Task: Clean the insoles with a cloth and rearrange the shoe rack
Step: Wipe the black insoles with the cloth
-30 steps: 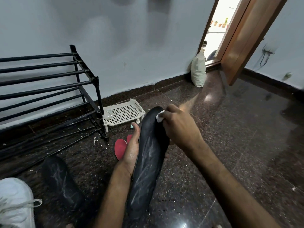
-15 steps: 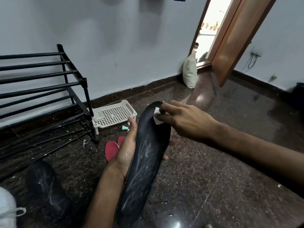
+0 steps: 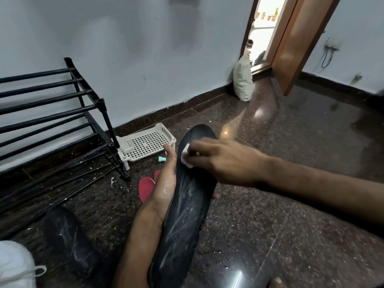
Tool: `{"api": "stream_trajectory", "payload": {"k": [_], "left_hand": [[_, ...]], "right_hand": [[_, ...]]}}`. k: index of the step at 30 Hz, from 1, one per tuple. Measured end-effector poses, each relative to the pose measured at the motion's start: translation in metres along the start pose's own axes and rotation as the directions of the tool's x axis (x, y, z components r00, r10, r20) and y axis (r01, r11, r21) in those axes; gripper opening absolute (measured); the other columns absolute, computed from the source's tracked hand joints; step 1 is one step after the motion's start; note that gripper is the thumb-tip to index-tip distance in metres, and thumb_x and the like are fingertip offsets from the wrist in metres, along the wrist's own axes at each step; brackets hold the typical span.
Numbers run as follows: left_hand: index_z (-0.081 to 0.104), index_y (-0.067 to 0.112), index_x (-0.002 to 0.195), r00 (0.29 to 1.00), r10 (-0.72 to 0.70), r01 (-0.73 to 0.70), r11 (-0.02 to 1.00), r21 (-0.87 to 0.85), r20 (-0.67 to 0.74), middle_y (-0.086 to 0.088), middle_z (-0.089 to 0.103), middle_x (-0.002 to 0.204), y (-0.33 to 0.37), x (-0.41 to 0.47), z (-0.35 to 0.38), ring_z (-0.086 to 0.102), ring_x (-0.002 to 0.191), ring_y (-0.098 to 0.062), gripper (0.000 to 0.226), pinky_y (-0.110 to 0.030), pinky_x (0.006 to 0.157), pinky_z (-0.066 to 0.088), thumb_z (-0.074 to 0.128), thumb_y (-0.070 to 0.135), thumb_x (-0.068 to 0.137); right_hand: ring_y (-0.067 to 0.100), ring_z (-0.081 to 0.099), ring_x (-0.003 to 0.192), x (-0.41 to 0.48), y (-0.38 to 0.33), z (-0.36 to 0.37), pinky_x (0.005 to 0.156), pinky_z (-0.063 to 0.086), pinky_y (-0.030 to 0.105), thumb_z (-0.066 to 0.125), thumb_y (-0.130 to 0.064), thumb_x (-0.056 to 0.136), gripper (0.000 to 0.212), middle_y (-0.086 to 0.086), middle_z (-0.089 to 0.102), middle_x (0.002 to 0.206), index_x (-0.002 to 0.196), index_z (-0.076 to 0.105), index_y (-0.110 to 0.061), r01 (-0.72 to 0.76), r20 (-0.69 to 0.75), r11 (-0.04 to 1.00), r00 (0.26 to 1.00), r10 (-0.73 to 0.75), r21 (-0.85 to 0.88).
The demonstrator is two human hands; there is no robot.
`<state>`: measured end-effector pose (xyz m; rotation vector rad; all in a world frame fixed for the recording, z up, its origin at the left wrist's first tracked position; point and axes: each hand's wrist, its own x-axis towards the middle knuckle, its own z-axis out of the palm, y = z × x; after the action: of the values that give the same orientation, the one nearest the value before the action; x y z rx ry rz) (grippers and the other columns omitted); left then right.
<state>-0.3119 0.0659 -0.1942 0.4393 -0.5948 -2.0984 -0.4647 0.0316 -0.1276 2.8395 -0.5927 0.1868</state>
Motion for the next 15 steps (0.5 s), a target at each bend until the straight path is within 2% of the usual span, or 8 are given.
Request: {"api": "stream_trajectory", "payload": {"k": [2, 4, 5, 7, 9, 12, 15], "left_hand": [[0.073, 0.01, 0.113, 1.0, 0.019, -0.019, 1.0, 0.0, -0.001, -0.019, 0.072, 0.093, 0.001, 0.0, -0.002, 0.071, 0.078, -0.029, 0.093, -0.043, 0.063, 0.059, 0.024, 0.082, 0.082], [0.072, 0.011, 0.116, 1.0, 0.015, -0.016, 1.0, 0.019, 0.017, -0.018, 0.072, 0.1, 0.003, 0.0, -0.003, 0.07, 0.085, -0.029, 0.097, -0.043, 0.066, 0.06, 0.016, 0.083, 0.083], [0.069, 0.012, 0.121, 1.0, 0.015, -0.016, 0.999, 0.038, 0.024, -0.018, 0.07, 0.111, 0.003, 0.001, -0.002, 0.069, 0.094, -0.033, 0.097, -0.045, 0.069, 0.06, 0.013, 0.082, 0.084], [0.064, 0.018, 0.129, 1.0, 0.018, -0.02, 0.996, 0.083, 0.025, -0.018, 0.063, 0.13, 0.001, 0.004, 0.003, 0.062, 0.111, -0.042, 0.095, -0.047, 0.072, 0.059, 0.008, 0.08, 0.086], [0.07, 0.021, 0.123, 1.0, 0.004, -0.005, 0.994, 0.106, 0.011, -0.017, 0.063, 0.129, -0.004, 0.007, 0.008, 0.056, 0.117, -0.044, 0.092, -0.045, 0.07, 0.059, 0.008, 0.08, 0.086], [0.074, 0.021, 0.115, 1.0, 0.007, -0.007, 0.999, 0.053, 0.011, -0.02, 0.067, 0.121, -0.006, 0.005, 0.01, 0.06, 0.109, -0.039, 0.089, -0.047, 0.07, 0.058, 0.013, 0.079, 0.086], [0.07, 0.014, 0.12, 0.999, 0.048, -0.048, 0.999, 0.007, -0.001, -0.018, 0.071, 0.108, 0.0, 0.0, 0.002, 0.068, 0.095, -0.029, 0.09, -0.049, 0.084, 0.053, 0.021, 0.081, 0.085]], "right_hand": [[0.017, 0.056, 0.093, -0.008, -0.005, -0.003, 0.069, 0.06, 0.031, 0.07, -0.004, 0.082, 0.037, 0.008, 0.06, 0.11, 0.118, 0.064, -0.003, 0.1, 0.078, 0.994, 0.992, -0.102, 0.032], [0.016, 0.057, 0.091, -0.017, 0.002, -0.011, 0.071, 0.06, 0.03, 0.073, -0.007, 0.079, 0.039, 0.007, 0.062, 0.106, 0.118, 0.065, -0.004, 0.157, 0.113, 0.987, 0.982, -0.152, -0.039], [0.018, 0.06, 0.089, -0.02, 0.008, -0.015, 0.073, 0.06, 0.031, 0.073, -0.009, 0.077, 0.04, 0.008, 0.063, 0.104, 0.116, 0.066, -0.003, 0.143, 0.097, 0.985, 0.986, -0.134, -0.097], [0.023, 0.063, 0.088, -0.017, 0.023, -0.022, 0.074, 0.06, 0.035, 0.065, -0.007, 0.076, 0.037, 0.012, 0.064, 0.102, 0.113, 0.067, -0.001, 0.02, 0.043, 0.982, 0.999, -0.012, -0.187], [0.025, 0.062, 0.093, -0.007, 0.028, -0.028, 0.076, 0.059, 0.036, 0.053, -0.008, 0.08, 0.038, 0.013, 0.062, 0.106, 0.115, 0.066, -0.001, -0.115, -0.015, 0.972, 0.993, 0.114, -0.207], [0.021, 0.059, 0.104, 0.001, 0.015, -0.02, 0.088, 0.055, 0.033, 0.058, -0.013, 0.087, 0.035, 0.009, 0.06, 0.114, 0.12, 0.064, -0.006, -0.139, -0.002, 0.984, 0.99, 0.14, -0.109], [0.014, 0.058, 0.1, -0.008, -0.01, -0.019, 0.085, 0.051, 0.024, 0.056, -0.012, 0.088, 0.035, 0.003, 0.059, 0.112, 0.121, 0.065, -0.01, -0.054, 0.126, 0.998, 0.991, 0.049, 0.039]]}}
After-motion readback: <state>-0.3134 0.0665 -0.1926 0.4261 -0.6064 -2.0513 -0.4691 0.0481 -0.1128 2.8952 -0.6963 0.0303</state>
